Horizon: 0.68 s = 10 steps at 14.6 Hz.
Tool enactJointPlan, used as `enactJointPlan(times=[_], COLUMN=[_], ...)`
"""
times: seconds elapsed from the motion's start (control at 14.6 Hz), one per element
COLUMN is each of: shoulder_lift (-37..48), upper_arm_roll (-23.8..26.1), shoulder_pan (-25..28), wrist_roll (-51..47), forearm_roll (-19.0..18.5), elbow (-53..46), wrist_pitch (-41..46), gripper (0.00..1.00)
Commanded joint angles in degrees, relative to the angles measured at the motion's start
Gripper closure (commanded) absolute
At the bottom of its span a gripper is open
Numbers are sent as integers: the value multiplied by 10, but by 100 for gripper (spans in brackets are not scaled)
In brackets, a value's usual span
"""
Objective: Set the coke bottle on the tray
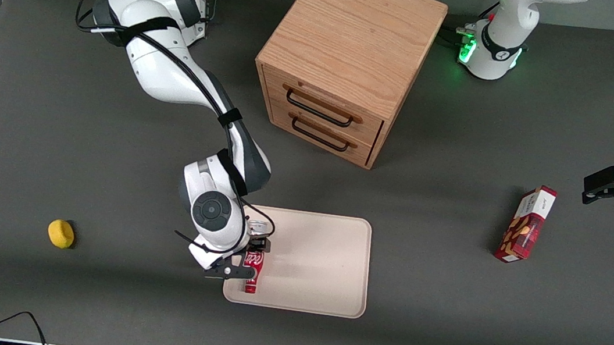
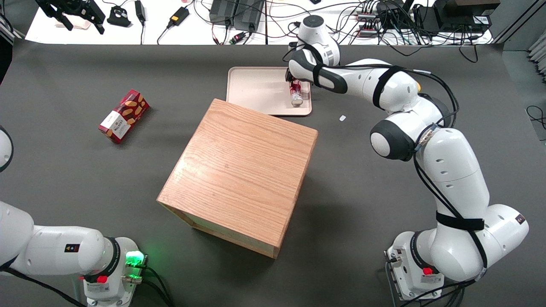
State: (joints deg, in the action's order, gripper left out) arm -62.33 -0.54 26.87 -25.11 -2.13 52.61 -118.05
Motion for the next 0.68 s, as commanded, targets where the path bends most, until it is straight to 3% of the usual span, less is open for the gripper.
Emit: enactJointPlan(times=[0.0,0.27,0.41,0.62], shoulder_lift=[40,129,227,406], upper_arm_roll=[0,6,21,38], shoulder_pan=[2,-11,-48,-105], wrist_roll=[-14,-16,-2,78], forearm_roll=[1,4,28,33], elbow=[-1,36,133,327], wrist_pitch=[43,162,172,170], gripper=[0,0,0,0])
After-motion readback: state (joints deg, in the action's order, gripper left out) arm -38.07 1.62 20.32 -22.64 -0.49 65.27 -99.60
